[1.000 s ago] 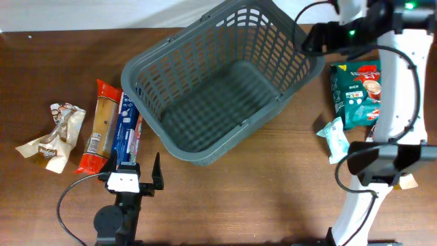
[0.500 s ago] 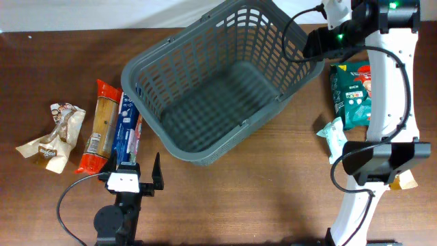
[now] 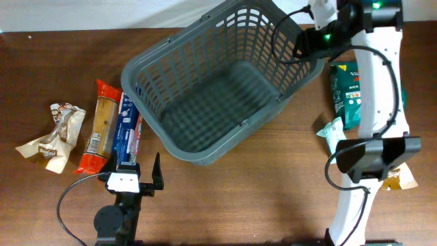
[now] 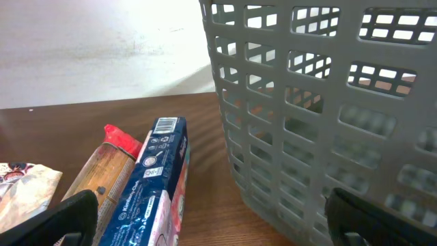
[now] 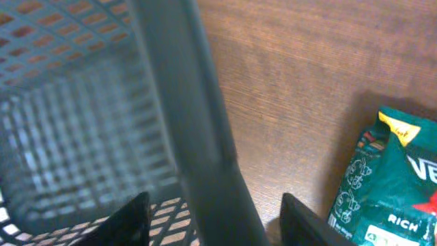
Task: Pack container
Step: 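Grip the basket rim with the right gripper and pull it toward center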
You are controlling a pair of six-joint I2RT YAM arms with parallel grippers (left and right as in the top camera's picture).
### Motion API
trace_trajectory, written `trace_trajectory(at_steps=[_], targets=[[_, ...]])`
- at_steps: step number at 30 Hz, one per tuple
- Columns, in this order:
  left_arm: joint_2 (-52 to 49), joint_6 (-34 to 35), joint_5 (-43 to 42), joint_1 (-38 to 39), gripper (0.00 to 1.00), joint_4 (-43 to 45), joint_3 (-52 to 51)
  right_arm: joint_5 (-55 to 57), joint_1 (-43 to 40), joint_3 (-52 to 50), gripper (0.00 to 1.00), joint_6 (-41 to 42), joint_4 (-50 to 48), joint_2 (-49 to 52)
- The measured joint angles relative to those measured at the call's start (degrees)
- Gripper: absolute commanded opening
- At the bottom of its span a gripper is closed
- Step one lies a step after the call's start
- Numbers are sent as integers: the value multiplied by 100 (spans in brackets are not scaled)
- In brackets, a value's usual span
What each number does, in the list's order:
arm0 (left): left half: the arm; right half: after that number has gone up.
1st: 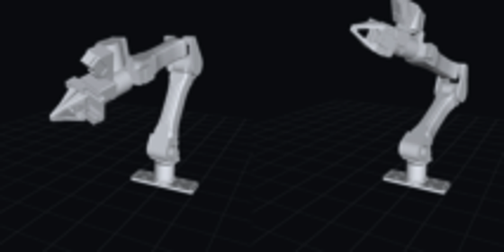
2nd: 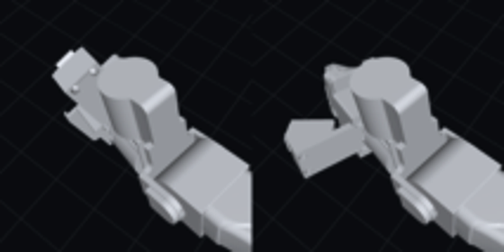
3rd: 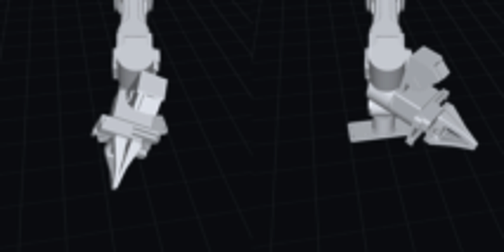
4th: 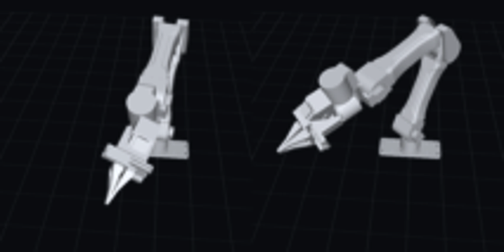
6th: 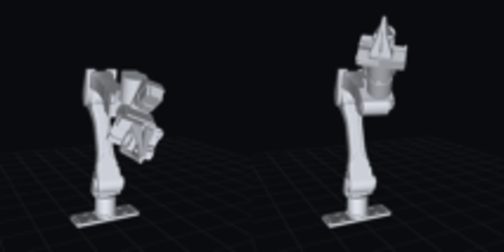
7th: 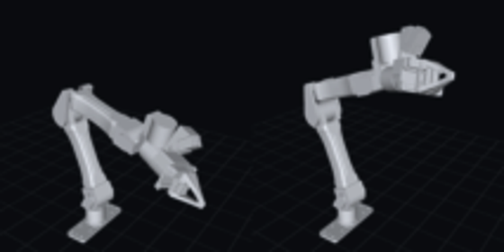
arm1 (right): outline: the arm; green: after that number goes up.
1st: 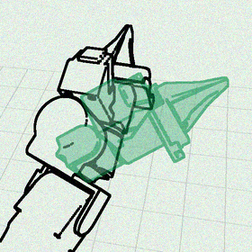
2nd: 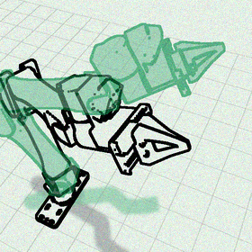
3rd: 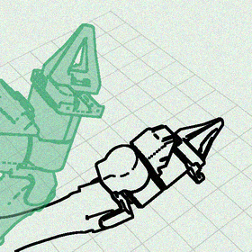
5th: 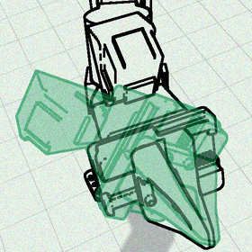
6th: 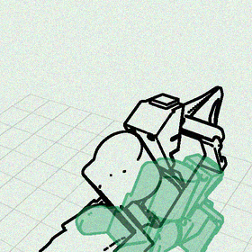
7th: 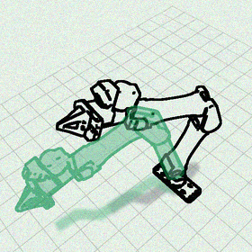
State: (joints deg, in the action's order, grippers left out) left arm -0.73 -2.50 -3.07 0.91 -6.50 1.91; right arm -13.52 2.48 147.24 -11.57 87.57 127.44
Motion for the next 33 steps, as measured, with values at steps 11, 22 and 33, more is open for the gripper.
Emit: trace_trajectory(at_steps=[11, 22, 33], targets=[[0, 2, 0, 0, 99, 0, 0, -24, 35, 15, 4, 55, 94, 76], [0, 0, 0, 0, 99, 0, 0, -26, 68, 39, 4, 1217, 356, 76], [0, 2, 2, 0, 99, 0, 0, -37, 98, 101, 4, 2199, 645, 76]])
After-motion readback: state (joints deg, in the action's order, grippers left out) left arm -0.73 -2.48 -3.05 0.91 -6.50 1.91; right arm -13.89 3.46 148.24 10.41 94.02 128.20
